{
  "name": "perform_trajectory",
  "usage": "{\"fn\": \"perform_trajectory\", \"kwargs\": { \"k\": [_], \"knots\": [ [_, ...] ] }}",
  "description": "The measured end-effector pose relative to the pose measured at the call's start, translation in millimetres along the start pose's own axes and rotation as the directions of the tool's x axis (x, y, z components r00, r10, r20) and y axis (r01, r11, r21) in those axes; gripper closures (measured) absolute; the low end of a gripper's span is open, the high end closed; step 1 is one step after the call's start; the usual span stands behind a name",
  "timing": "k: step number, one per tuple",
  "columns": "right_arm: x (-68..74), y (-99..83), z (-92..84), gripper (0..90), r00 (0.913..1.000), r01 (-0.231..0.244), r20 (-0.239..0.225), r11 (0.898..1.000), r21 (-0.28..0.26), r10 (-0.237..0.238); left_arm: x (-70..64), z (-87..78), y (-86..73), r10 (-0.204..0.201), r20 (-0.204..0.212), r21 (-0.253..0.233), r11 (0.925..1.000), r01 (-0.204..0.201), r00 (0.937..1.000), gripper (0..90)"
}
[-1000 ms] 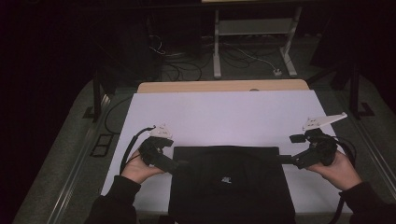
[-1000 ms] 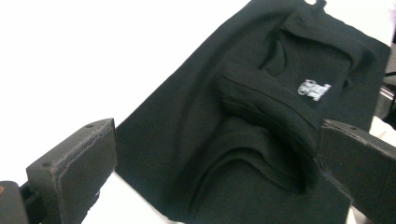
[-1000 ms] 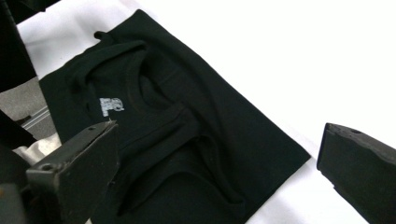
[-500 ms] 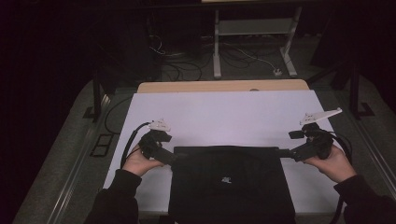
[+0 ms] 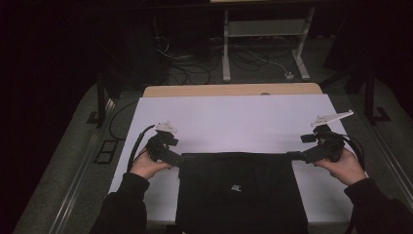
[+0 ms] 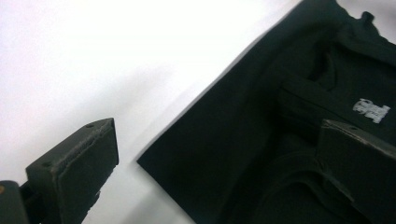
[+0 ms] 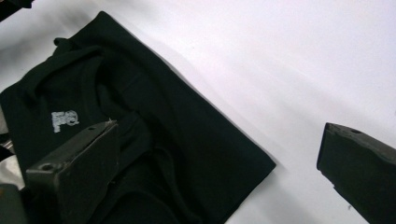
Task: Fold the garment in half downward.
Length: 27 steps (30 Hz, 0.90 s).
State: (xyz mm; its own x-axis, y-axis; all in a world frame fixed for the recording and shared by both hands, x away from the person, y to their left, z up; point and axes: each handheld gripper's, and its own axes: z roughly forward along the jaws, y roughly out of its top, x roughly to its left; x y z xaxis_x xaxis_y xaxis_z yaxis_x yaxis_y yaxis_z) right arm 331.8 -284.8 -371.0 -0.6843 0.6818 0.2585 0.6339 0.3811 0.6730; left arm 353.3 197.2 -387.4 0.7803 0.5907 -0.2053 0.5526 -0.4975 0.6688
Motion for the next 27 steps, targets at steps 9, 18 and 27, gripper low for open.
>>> {"fn": "perform_trajectory", "kwargs": {
  "k": [9, 18, 27],
  "knots": [
    [-10.9, -1.5, 10.4, 0.0, 0.9998, -0.017, 0.011, 1.0, 0.013, 0.017, 13.7, 7.2, -4.3, -0.041, -0.002, -0.012, 0.9991, 0.041, 0.9992, 0.0],
    [-23.0, -7.0, 18.8, 0.0, 0.9988, -0.047, 0.015, 0.998, 0.032, 0.046, 25.4, 14.4, -8.8, -0.057, -0.003, 0.002, 0.9984, 0.057, 0.9984, 0.0],
    [-32.7, -13.9, 29.7, 0.0, 0.9978, -0.063, 0.025, 0.996, 0.057, 0.061, 29.3, 21.2, -12.1, -0.058, -0.007, 0.009, 0.9983, 0.058, 0.9983, 0.0]
  ]
}}
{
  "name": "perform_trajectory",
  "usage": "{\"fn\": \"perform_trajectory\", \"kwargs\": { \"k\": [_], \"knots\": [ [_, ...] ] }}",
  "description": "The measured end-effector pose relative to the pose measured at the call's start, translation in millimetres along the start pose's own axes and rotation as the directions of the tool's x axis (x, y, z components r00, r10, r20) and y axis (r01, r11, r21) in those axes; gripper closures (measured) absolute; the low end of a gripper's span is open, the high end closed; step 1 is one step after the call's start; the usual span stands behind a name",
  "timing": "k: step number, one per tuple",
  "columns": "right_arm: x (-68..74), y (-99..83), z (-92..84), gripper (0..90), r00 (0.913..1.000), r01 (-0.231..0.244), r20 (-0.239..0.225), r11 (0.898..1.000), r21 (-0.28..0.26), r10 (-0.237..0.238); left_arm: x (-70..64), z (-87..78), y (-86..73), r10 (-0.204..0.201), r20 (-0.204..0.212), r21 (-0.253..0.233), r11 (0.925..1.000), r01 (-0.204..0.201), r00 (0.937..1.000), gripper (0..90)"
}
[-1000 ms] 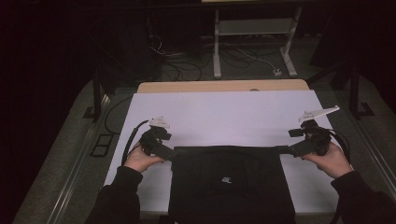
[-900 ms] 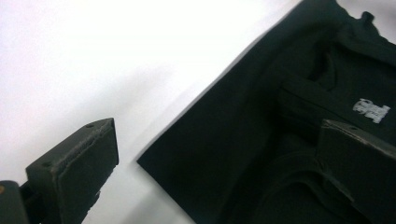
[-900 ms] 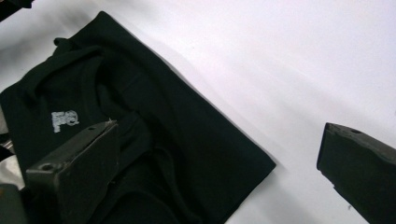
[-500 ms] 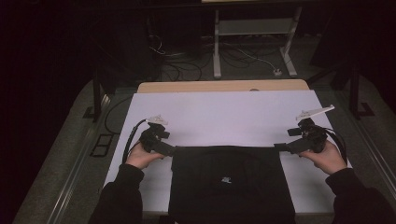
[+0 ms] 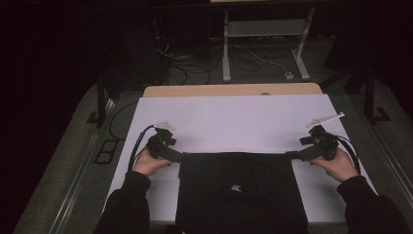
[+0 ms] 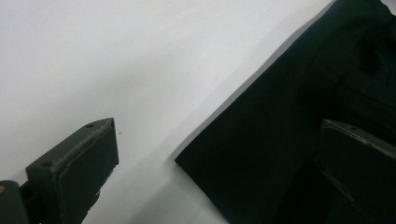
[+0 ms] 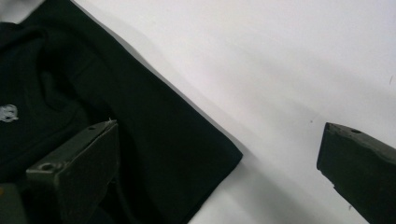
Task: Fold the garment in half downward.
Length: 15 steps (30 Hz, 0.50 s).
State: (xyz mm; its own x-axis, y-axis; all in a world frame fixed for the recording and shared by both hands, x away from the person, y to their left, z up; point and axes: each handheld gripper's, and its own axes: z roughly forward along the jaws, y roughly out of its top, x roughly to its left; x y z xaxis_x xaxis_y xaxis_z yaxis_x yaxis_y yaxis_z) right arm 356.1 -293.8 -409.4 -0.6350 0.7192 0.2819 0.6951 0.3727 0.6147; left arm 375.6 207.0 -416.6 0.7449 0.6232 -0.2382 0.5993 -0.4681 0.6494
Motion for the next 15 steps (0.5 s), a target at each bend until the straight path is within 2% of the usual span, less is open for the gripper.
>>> {"fn": "perform_trajectory", "kwargs": {
  "k": [9, 15],
  "knots": [
    [-4.8, -2.6, 5.5, 0.0, 1.0, -0.001, 0.001, 1.0, 0.015, 0.001, 5.8, 7.2, -6.9, -0.017, 0.007, 0.009, 0.9998, 0.017, 0.9998, 0.0],
    [-5.3, -3.6, 10.7, 0.0, 1.0, 0.002, 0.006, 0.999, 0.032, -0.002, 6.4, 11.6, -9.7, 0.002, 0.011, 0.018, 0.9998, -0.002, 0.9999, 0.0]
  ]
}}
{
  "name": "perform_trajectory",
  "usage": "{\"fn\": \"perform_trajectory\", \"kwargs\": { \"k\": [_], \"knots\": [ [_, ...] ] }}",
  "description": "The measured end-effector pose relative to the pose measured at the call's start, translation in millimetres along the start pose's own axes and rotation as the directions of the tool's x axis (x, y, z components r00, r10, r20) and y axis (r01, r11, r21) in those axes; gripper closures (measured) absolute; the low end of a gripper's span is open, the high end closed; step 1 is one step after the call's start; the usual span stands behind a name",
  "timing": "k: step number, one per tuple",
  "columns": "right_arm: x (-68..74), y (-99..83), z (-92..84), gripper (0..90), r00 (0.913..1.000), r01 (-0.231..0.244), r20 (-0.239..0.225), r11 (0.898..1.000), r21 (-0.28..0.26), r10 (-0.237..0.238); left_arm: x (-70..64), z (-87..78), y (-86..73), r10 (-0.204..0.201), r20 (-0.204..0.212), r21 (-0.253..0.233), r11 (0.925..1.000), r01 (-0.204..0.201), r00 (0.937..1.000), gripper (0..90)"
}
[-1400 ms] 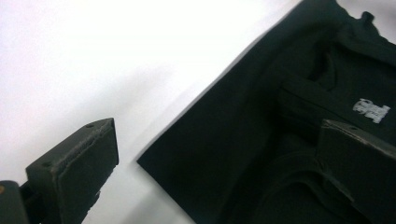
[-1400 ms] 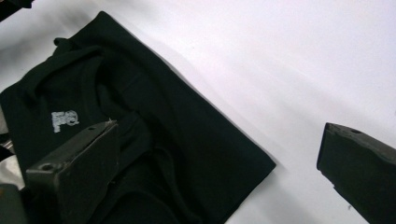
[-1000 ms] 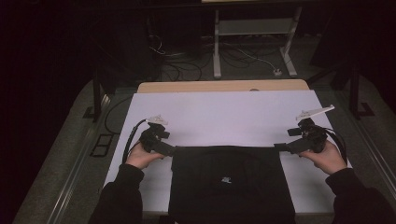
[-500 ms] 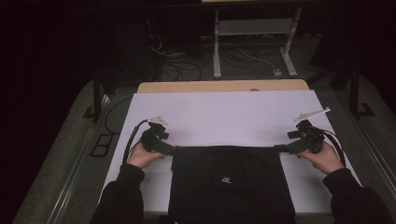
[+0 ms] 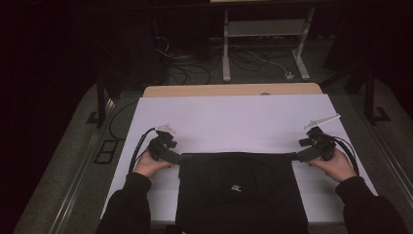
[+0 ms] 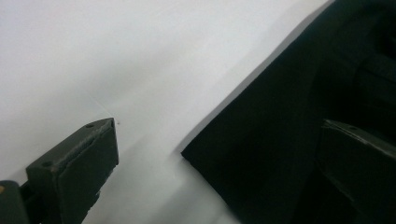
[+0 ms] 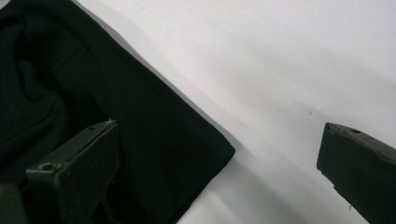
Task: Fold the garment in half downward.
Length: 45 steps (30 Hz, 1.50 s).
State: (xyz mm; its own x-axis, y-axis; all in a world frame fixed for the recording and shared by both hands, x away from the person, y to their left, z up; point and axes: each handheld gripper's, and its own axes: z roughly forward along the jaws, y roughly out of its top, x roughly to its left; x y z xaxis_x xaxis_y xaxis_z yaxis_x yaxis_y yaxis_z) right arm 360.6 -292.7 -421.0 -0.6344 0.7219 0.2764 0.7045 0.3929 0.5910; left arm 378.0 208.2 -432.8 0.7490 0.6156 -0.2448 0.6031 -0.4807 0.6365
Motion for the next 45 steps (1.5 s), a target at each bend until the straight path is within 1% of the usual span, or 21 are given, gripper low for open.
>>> {"fn": "perform_trajectory", "kwargs": {
  "k": [5, 11, 12, 16, 18, 21, 24, 26, 28, 30, 32, 33, 34, 36, 37, 38, 39, 40, 41, 43, 45],
  "knots": [
    [0.4, -0.7, 5.2, 0.0, 1.0, 0.008, 0.0, 1.0, 0.014, -0.008, 0.0, 2.2, -1.4, 0.003, 0.005, 0.007, 1.0, -0.003, 1.0, 0.0],
    [-2.5, -3.5, 9.0, 5.1, 0.9999, 0.0, -0.011, 1.0, 0.02, 0.0, -1.5, 5.1, -1.5, 0.008, 0.021, 0.017, 0.9998, -0.008, 0.9998, 0.0],
    [-2.9, -3.9, 9.6, 6.1, 0.9999, 0.001, -0.012, 1.0, 0.023, -0.001, -1.7, 5.6, -1.4, 0.014, 0.024, 0.025, 0.9996, -0.015, 0.9996, 0.0],
    [-3.2, -5.1, 9.8, 13.8, 0.9999, 0.006, -0.011, 1.0, 0.015, -0.005, -2.9, 7.5, -1.6, 0.015, 0.021, 0.038, 0.9991, -0.016, 0.9997, 0.0],
    [-3.6, -5.1, 10.3, 15.0, 1.0, 0.001, -0.006, 1.0, 0.02, -0.001, -2.7, 8.3, -1.9, 0.016, 0.024, 0.046, 0.9988, -0.017, 0.9996, 2.0],
    [-4.4, -6.1, 11.6, 20.7, 1.0, 0.001, -0.004, 1.0, 0.023, -0.001, -2.8, 9.1, -1.9, 0.018, 0.02, 0.05, 0.9986, -0.019, 0.9996, 5.1],
    [-4.0, -6.3, 12.3, 25.9, 1.0, 0.002, 0.001, 1.0, 0.029, -0.002, -4.2, 8.6, -1.9, 0.021, 0.012, 0.045, 0.9988, -0.022, 0.9997, 12.3],
    [-4.0, -6.1, 12.7, 28.1, 1.0, 0.005, 0.003, 1.0, 0.03, -0.005, -4.8, 9.2, -1.8, 0.025, 0.011, 0.042, 0.9988, -0.025, 0.9996, 14.1],
    [-4.0, -6.1, 13.4, 31.3, 1.0, 0.002, 0.007, 1.0, 0.03, -0.002, -6.4, 9.5, -1.1, 0.032, -0.009, 0.041, 0.9986, -0.032, 0.9994, 18.2],
    [-3.7, -6.1, 14.2, 31.8, 0.9999, -0.008, 0.015, 0.999, 0.031, 0.008, -6.7, 9.8, -0.7, 0.034, -0.004, 0.041, 0.9986, -0.033, 0.9994, 19.6],
    [-3.8, -6.0, 15.3, 35.5, 0.9999, -0.008, 0.015, 0.999, 0.034, 0.008, -6.1, 9.4, -0.6, 0.035, -0.012, 0.044, 0.9984, -0.034, 0.9993, 21.4],
    [-3.5, -5.9, 15.9, 36.7, 0.9998, -0.009, 0.017, 0.999, 0.035, 0.009, -5.9, 9.4, -0.9, 0.025, -0.009, 0.037, 0.999, -0.024, 0.9997, 21.8],
    [-3.6, -6.0, 16.5, 40.3, 0.9997, -0.005, 0.022, 0.999, 0.037, 0.004, -5.3, 8.8, -0.9, 0.026, -0.012, 0.038, 0.9989, -0.025, 0.9996, 23.0],
    [-3.1, -5.8, 17.4, 44.0, 0.9997, -0.004, 0.024, 0.999, 0.04, 0.003, -4.4, 8.0, -1.1, 0.02, -0.022, 0.032, 0.9993, -0.019, 0.9996, 28.2],
    [-2.6, -5.8, 17.8, 46.5, 0.9997, -0.003, 0.023, 0.999, 0.043, 0.002, -4.0, 7.5, -1.4, 0.025, -0.018, 0.032, 0.9992, -0.025, 0.9995, 30.5],
    [-2.5, -5.9, 18.2, 49.0, 0.9998, 0.0, 0.02, 0.999, 0.046, -0.001, -3.4, 6.7, -1.6, 0.045, -0.016, 0.04, 0.9982, -0.044, 0.9989, 35.2],
    [-2.4, -5.8, 18.7, 51.2, 0.9998, 0.0, 0.018, 0.999, 0.049, -0.001, -3.9, 6.9, -1.6, 0.05, -0.023, 0.04, 0.998, -0.049, 0.9985, 39.8],
    [-2.2, -5.6, 19.0, 54.4, 0.9999, -0.001, 0.016, 0.999, 0.048, 0.001, -3.8, 6.8, -1.4, 0.048, -0.018, 0.04, 0.9981, -0.047, 0.9987, 42.6],
    [-2.5, -5.4, 19.2, 57.4, 1.0, -0.004, 0.009, 0.999, 0.047, 0.003, -3.7, 6.8, -1.3, 0.046, -0.008, 0.042, 0.9981, -0.046, 0.9989, 46.2],
    [-2.8, -5.5, 20.0, 60.6, 0.9999, -0.011, -0.008, 0.999, 0.048, 0.012, -4.8, 7.2, -1.2, 0.056, -0.015, 0.044, 0.9975, -0.055, 0.9983, 49.9],
    [-3.5, -5.6, 20.5, 64.6, 0.9997, -0.008, -0.022, 0.999, 0.051, 0.009, -5.2, 7.5, -1.2, 0.052, -0.019, 0.041, 0.9978, -0.052, 0.9984, 54.1]
  ]
}}
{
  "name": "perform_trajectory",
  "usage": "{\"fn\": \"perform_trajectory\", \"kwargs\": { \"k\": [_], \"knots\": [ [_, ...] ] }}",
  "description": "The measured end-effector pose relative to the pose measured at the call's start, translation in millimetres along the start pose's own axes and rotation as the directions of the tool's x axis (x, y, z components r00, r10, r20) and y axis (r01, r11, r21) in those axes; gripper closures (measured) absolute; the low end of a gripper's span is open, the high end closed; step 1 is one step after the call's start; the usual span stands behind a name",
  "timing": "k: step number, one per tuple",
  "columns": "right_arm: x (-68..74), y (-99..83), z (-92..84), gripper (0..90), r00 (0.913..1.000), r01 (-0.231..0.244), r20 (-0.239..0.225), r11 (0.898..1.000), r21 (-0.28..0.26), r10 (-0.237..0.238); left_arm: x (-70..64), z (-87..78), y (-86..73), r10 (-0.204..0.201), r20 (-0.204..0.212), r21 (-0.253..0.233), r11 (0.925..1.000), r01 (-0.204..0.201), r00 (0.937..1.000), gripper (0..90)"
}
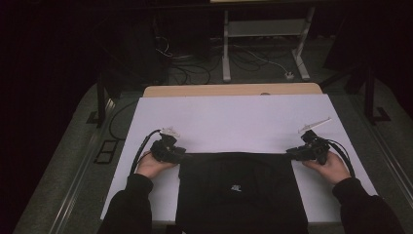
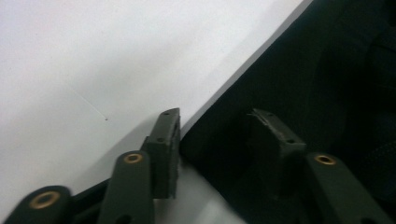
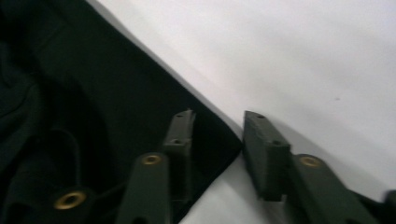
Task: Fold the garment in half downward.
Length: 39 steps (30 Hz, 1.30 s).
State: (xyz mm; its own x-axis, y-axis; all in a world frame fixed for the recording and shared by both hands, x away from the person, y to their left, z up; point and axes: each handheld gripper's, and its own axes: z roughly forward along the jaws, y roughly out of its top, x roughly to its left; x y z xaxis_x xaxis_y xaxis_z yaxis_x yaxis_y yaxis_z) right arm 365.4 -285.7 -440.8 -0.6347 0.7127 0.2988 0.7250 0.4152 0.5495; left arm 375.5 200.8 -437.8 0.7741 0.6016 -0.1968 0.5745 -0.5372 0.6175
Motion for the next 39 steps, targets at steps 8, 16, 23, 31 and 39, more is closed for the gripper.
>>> {"fn": "perform_trajectory", "kwargs": {
  "k": [8, 16, 23, 31, 39],
  "knots": [
    [0.4, 0.0, 1.8, 78.2, 0.9999, 0.011, -0.014, 1.0, 0.01, -0.011, 2.7, 0.3, -1.1, -0.023, 0.026, 0.0, 0.9997, 0.023, 0.9994, 75.1],
    [0.6, 0.6, 0.6, 85.7, 0.9997, -0.014, -0.02, 1.0, 0.016, 0.014, 2.8, -6.0, 0.2, -0.059, 0.027, -0.015, 0.9981, 0.059, 0.9979, 86.6],
    [3.0, 2.4, -3.8, 87.0, 0.9987, -0.05, 0.001, 0.999, 0.001, 0.05, -1.7, -11.7, 2.4, -0.015, -0.042, -0.042, 0.999, 0.013, 0.999, 87.3],
    [6.3, 5.1, -7.1, 87.1, 0.9971, -0.065, 0.039, 0.998, -0.026, 0.066, -3.6, -11.9, 3.3, 0.032, -0.111, -0.046, 0.9983, -0.037, 0.9933, 87.4],
    [5.4, 6.7, -10.9, 87.1, 0.995, -0.081, 0.054, 0.995, -0.056, 0.084, -3.6, -13.1, 5.0, 0.053, -0.153, -0.064, 0.9959, -0.064, 0.9868, 87.1]
  ]
}}
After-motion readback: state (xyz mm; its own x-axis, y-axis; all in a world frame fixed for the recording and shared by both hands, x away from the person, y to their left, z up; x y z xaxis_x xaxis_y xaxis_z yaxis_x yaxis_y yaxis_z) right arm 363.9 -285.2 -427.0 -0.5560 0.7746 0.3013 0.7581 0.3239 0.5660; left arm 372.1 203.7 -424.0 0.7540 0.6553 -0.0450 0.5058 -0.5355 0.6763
